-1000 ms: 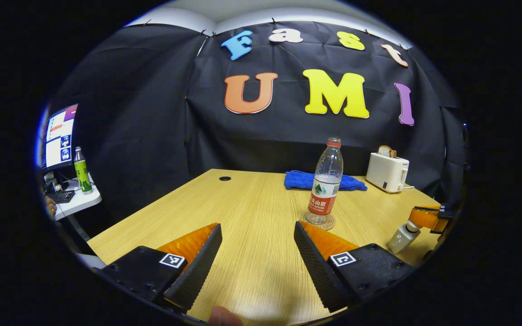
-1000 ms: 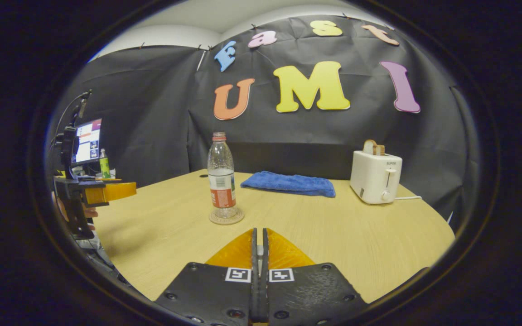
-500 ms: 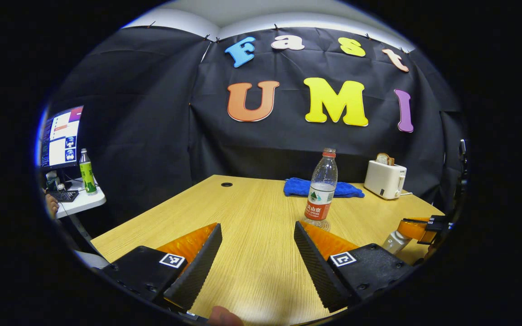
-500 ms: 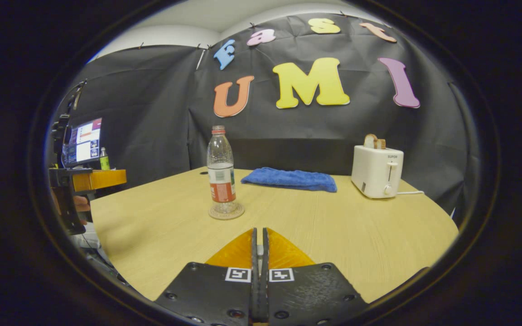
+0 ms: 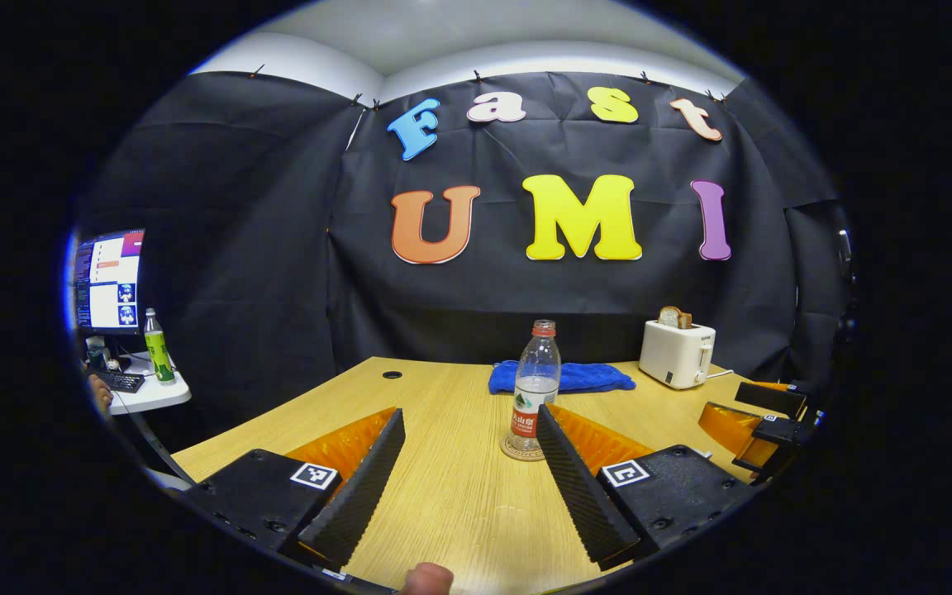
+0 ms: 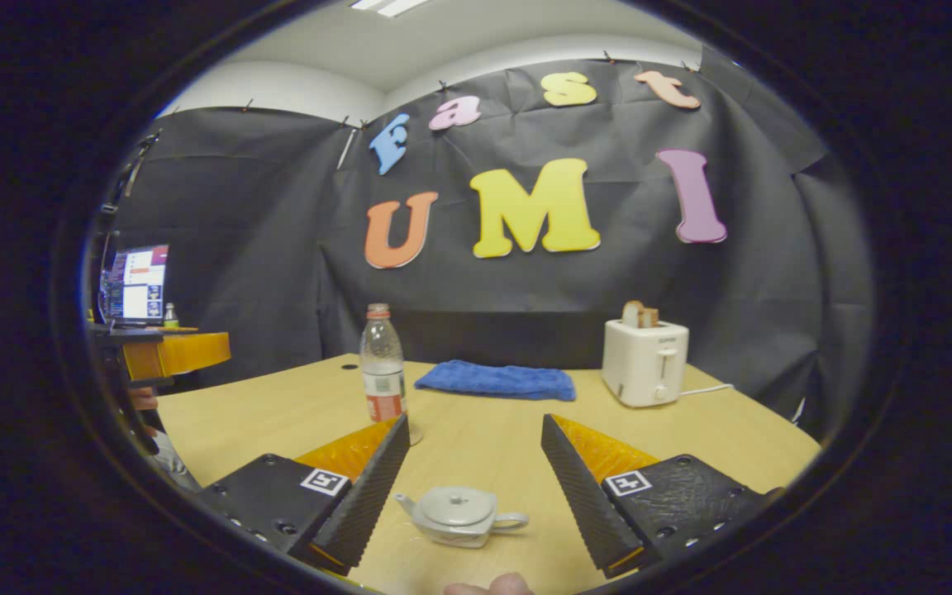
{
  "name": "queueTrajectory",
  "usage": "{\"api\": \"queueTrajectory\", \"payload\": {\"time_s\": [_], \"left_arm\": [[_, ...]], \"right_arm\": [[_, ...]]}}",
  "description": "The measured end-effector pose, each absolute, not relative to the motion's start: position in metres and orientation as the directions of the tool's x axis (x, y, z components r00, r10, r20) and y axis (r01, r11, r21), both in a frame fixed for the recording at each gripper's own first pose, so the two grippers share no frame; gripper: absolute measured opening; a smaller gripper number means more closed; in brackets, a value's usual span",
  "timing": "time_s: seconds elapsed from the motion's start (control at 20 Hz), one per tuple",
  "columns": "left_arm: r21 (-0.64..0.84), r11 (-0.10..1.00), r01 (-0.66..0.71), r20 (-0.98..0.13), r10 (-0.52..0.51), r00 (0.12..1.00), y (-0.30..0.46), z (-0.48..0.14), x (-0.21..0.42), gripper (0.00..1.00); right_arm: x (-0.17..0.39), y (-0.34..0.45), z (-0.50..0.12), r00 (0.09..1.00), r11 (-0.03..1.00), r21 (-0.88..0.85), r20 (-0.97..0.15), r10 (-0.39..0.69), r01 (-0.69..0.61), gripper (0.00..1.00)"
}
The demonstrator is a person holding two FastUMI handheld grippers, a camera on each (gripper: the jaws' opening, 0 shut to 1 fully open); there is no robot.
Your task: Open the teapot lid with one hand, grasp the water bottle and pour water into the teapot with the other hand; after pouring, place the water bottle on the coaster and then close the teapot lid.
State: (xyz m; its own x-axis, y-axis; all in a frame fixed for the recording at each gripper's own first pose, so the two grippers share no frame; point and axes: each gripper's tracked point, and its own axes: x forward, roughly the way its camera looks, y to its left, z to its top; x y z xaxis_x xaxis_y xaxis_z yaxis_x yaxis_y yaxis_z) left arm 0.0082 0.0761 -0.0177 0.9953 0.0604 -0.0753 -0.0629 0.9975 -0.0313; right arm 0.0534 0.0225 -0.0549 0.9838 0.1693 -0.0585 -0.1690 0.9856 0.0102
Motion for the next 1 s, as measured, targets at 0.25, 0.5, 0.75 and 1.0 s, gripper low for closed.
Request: {"api": "queueTrajectory", "payload": {"time_s": [0.25, 0.5, 0.75, 1.0], "left_arm": [[-0.056, 0.998, -0.011, -0.043, 0.009, 0.999, 0.021, -0.002, -0.004, 1.0], [0.014, 1.0, 0.0, 0.029, 0.0, 1.0, 0.006, 0.021, -0.012, 0.99], [-0.004, 1.0, 0.001, 0.025, -0.001, 1.0, 0.01, 0.021, -0.016, 0.99], [0.024, 0.999, -0.026, 0.046, 0.025, 0.999, 0.02, 0.028, -0.017, 0.99]], "right_arm": [[0.02, -0.009, -0.025, 0.997, 0.997, -0.023, -0.029, 0.078, -0.078, 0.96], [-0.006, -0.03, 0.0, 0.999, 0.999, -0.039, 0.04, 0.006, -0.005, 0.96], [-0.015, -0.028, 0.011, 0.998, 1.0, -0.016, 0.059, -0.007, 0.008, 0.96], [-0.017, -0.015, 0.018, 0.998, 0.999, -0.038, 0.066, 0.009, -0.007, 0.96]]}}
